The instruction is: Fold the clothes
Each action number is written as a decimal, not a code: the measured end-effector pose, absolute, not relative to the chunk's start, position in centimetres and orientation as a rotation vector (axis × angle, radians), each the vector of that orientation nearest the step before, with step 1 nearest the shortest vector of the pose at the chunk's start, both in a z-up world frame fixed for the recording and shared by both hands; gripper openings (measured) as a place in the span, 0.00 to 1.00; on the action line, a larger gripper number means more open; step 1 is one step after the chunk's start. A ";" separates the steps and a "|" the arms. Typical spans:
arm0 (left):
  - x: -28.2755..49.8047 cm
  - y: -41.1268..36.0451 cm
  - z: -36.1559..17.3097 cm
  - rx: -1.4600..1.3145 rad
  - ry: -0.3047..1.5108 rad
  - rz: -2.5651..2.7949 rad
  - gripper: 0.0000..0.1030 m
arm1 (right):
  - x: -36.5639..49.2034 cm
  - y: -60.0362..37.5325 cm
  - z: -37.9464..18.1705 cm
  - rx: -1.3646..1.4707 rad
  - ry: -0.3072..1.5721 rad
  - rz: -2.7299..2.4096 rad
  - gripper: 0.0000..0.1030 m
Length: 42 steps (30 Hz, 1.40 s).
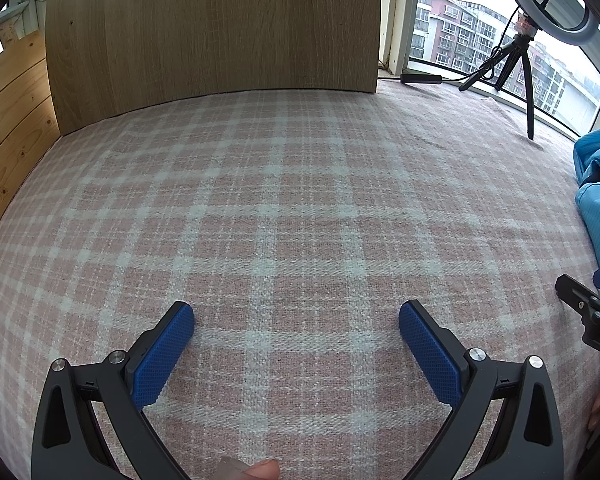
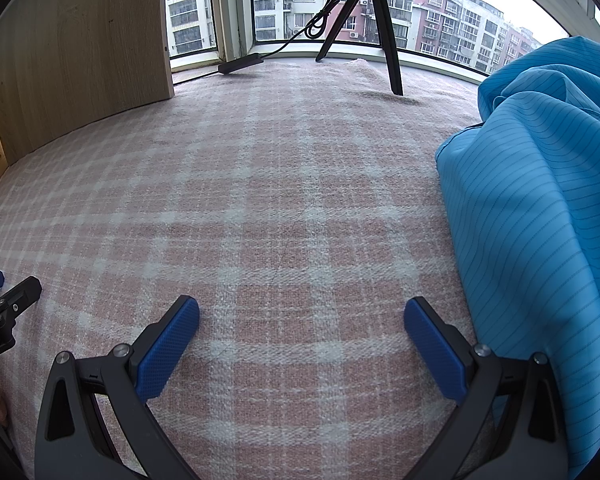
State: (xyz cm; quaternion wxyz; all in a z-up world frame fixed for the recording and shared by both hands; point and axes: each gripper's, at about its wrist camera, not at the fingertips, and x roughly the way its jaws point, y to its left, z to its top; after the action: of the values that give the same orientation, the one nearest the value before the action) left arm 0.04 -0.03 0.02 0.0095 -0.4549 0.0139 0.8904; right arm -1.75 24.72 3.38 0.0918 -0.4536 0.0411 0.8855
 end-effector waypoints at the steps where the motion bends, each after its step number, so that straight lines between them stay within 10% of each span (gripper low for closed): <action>1: 0.1 -0.1 0.0 -1.421 0.043 2.780 1.00 | -1.7 24.7 3.4 -1.347 0.122 2.630 1.00; 27: -1.0 -1.2 1.3 -1.533 0.054 2.715 0.99 | -2.4 24.4 3.4 -1.454 0.151 2.585 1.00; 42: -1.4 -4.9 12.3 -1.381 0.039 2.828 0.99 | 3.0 21.4 12.2 -1.290 0.126 2.690 1.00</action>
State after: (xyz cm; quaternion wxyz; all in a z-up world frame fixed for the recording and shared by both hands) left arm -1.39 -4.89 12.27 -0.0028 -0.4387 0.0123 0.8985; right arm 3.01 21.40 12.16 0.0776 -0.4306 0.0420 0.8982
